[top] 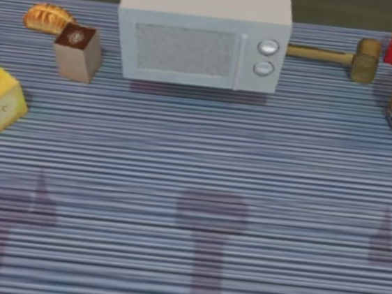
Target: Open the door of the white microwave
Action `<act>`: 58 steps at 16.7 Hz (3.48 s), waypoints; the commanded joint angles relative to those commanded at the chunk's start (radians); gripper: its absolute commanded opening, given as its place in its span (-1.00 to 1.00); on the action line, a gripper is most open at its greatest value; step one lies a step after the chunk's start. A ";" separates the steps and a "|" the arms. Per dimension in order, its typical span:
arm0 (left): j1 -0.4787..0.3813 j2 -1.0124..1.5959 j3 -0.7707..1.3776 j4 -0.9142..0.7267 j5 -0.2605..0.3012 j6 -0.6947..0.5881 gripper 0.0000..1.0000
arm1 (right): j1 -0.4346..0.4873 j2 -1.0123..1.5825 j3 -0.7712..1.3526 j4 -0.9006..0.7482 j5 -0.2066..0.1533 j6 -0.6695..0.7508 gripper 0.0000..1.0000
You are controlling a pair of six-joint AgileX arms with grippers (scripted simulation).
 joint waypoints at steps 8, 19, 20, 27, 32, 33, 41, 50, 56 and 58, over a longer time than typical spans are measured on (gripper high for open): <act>-0.115 0.220 0.190 -0.005 -0.098 -0.061 1.00 | 0.000 0.000 0.000 0.000 0.000 0.000 1.00; -0.568 1.292 0.950 -0.040 -0.508 -0.300 1.00 | 0.000 0.000 0.000 0.000 0.000 0.000 1.00; -0.609 1.392 1.019 -0.043 -0.544 -0.322 1.00 | 0.000 0.000 0.000 0.000 0.000 0.000 1.00; -0.821 1.906 1.369 -0.060 -0.729 -0.435 1.00 | 0.000 0.000 0.000 0.000 0.000 0.000 1.00; -0.855 1.981 1.424 -0.063 -0.759 -0.453 1.00 | 0.000 0.000 0.000 0.000 0.000 0.000 1.00; -0.855 1.981 1.424 -0.063 -0.759 -0.453 1.00 | 0.000 0.000 0.000 0.000 0.000 0.000 1.00; -0.784 2.125 1.545 -0.006 -0.697 -0.398 1.00 | 0.000 0.000 0.000 0.000 0.000 0.000 1.00; -0.740 2.203 1.612 0.027 -0.659 -0.367 0.70 | 0.000 0.000 0.000 0.000 0.000 0.000 1.00; -0.740 2.203 1.612 0.027 -0.659 -0.367 -0.21 | 0.000 0.000 0.000 0.000 0.000 0.000 1.00; -0.740 2.203 1.612 0.027 -0.659 -0.367 -0.51 | 0.000 0.000 0.000 0.000 0.000 0.000 1.00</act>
